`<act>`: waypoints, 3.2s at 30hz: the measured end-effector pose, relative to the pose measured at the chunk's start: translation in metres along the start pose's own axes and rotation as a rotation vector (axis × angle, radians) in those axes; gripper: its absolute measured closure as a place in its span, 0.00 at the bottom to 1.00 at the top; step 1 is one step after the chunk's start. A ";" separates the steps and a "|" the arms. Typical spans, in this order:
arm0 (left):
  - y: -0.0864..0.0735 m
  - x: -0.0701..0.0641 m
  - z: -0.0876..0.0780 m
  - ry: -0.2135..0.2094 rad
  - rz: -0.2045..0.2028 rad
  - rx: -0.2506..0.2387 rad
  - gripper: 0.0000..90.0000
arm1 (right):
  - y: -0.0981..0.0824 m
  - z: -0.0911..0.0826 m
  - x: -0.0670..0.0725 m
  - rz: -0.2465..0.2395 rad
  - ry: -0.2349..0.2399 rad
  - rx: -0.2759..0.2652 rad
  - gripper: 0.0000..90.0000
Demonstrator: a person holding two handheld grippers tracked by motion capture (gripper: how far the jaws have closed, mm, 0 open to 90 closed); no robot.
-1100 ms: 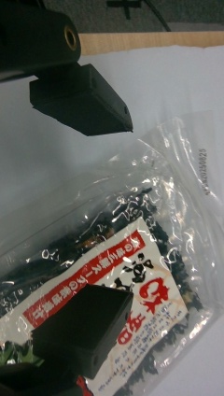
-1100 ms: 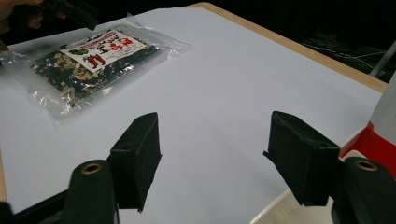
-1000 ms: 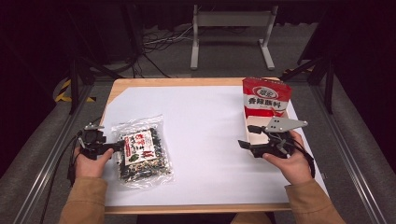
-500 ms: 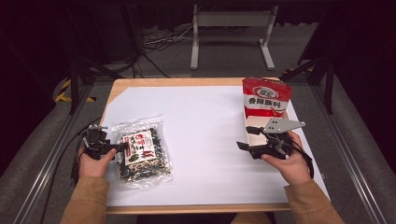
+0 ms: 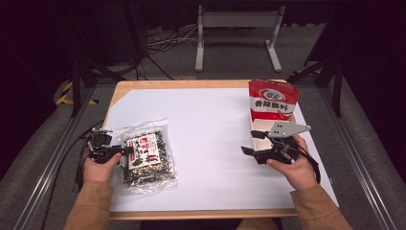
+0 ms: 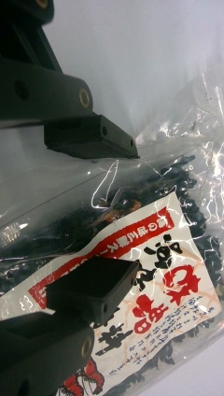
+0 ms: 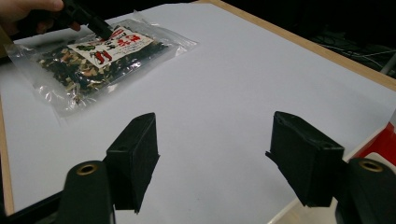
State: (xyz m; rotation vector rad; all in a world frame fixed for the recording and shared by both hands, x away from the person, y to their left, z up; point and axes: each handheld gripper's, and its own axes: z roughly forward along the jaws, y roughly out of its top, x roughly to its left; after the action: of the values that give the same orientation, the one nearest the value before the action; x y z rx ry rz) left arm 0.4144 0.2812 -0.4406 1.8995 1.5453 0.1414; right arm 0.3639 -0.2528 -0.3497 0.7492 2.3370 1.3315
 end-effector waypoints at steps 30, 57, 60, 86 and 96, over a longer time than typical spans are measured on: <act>0.002 -0.020 -0.023 -0.027 -0.017 -0.109 0.91 | 0.001 -0.006 0.001 -0.002 0.006 -0.027 0.44; 0.001 -0.089 -0.106 -0.119 0.206 -0.433 0.95 | 0.006 -0.006 0.015 0.005 0.052 -0.034 0.56; 0.000 -0.098 -0.111 -0.134 0.236 -0.454 0.95 | 0.006 -0.004 0.018 0.016 0.058 -0.036 0.54; 0.001 -0.164 -0.116 -0.265 0.394 -0.509 0.95 | 0.020 0.023 0.038 0.029 0.155 -0.107 0.43; 0.003 -0.181 -0.115 -0.321 0.422 -0.527 0.95 | 0.024 0.042 0.045 0.046 0.215 -0.109 0.39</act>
State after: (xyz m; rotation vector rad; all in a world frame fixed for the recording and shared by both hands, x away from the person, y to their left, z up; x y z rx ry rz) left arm 0.3088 0.1670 -0.2924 1.6867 0.7816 0.3702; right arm 0.3566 -0.1874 -0.3513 0.6593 2.3968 1.6179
